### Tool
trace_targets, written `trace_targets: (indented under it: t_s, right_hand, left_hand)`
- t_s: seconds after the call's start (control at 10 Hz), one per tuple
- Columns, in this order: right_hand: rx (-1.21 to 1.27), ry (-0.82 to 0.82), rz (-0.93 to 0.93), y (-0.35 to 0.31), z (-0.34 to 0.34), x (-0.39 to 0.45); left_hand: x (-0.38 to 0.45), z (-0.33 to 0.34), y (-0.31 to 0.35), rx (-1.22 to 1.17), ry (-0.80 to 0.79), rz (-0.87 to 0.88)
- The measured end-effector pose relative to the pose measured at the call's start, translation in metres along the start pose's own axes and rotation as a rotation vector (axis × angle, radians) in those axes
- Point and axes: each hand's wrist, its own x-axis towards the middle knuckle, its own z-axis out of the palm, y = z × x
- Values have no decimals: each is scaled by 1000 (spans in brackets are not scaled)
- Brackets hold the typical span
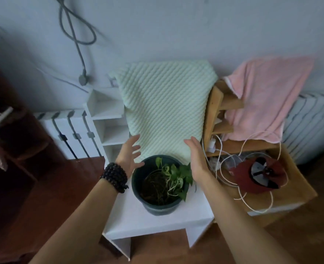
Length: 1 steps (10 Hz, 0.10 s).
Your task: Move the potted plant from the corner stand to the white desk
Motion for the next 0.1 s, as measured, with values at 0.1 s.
trace_targets:
  t_s: [0.1]
  right_hand:
    - [-104,-62,-194,-47,9,-8]
  left_hand:
    - [-24,26,47,187,-86,286]
